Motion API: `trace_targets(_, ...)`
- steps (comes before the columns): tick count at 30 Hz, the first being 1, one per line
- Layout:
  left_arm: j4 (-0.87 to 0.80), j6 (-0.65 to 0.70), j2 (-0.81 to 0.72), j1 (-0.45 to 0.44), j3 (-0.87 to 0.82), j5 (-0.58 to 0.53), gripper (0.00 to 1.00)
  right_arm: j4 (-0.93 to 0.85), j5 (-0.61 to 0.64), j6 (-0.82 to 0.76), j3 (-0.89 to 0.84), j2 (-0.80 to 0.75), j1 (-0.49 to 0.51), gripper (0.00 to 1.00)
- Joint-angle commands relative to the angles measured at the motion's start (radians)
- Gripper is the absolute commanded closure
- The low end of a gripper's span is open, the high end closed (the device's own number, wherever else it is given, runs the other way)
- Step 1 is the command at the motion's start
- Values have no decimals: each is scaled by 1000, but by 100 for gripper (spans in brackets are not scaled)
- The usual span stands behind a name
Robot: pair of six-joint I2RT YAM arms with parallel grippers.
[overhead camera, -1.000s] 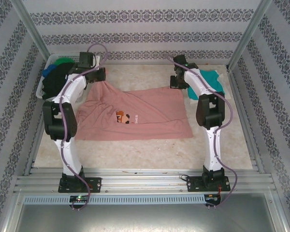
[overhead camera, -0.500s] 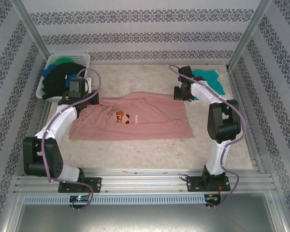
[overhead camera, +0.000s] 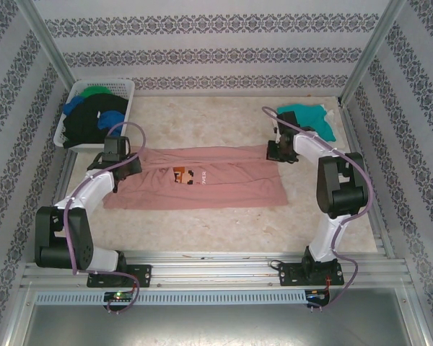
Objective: Fold and stack the t-shirts
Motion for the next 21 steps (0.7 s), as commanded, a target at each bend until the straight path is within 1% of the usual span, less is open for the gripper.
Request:
trace_targets(1,23,-15,33,14,102,0,100,-18,-20,13,88,-36,-10,100)
trace_targets(6,2,12,113,14,278,22,100,-56,-39,23,184,-13,-16,100)
trace_targets(9,-10,38,129,17,306,4,100,-84,-12,19,203,-1,-22,100)
trace_targets(14,-7,58,106,42,246,-30,100,-76,-10,47,185,11,-69,100)
trace_targets(17,22,46,91,44,194,9,100,-80,-50,56,252,65,-66,100)
trace_targets(19,51,31,84,44,148,53,100,-107,-53,52,324,106,-48,100)
trace_targets(20,58,27,82,44,128,67,100,-114,-52,48,350,123,-40,98)
trace_targets(21,63,22,77,44,105,75,100,-128,-57,44,383,141,-34,94)
